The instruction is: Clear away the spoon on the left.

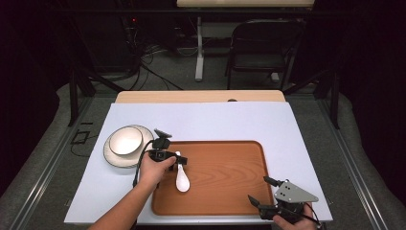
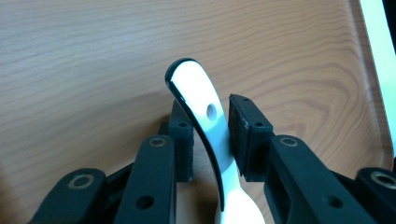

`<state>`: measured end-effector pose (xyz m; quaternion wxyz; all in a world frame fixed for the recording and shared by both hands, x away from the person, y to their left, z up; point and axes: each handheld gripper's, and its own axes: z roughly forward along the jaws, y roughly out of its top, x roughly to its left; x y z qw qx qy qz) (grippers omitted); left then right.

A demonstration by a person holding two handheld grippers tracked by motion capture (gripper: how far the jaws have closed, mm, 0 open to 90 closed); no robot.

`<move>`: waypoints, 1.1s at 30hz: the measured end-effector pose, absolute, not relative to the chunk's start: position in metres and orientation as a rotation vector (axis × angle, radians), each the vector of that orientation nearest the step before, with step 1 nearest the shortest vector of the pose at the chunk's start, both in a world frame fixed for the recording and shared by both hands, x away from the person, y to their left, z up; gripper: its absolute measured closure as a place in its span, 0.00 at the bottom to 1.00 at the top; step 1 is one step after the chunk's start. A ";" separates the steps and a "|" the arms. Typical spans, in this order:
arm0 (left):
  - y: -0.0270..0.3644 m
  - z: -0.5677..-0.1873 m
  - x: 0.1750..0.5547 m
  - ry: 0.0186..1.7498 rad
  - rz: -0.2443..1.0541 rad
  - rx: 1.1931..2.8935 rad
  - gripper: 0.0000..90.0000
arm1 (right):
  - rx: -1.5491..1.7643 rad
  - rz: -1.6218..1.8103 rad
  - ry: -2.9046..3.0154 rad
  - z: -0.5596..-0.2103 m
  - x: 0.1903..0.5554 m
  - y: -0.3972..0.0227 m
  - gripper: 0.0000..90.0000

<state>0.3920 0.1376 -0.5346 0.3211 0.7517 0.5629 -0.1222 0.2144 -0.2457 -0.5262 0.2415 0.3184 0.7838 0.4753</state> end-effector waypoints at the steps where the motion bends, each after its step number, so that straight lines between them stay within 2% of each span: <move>1: 0.138 -0.535 0.392 1.482 -0.319 1.977 0.78 | 0.871 1.300 2.144 -0.526 0.214 -0.246 0.22; 16: 0.137 -0.532 0.393 1.498 -0.284 2.002 0.59 | 0.873 1.303 2.144 -0.526 0.214 -0.246 0.22; 24: 0.138 -0.529 0.393 1.498 -0.242 2.020 0.45 | 0.869 1.303 2.146 -0.526 0.214 -0.245 0.22; 33: 0.140 -0.522 0.393 1.493 -0.193 2.042 0.44 | 0.869 1.302 2.148 -0.526 0.215 -0.245 0.22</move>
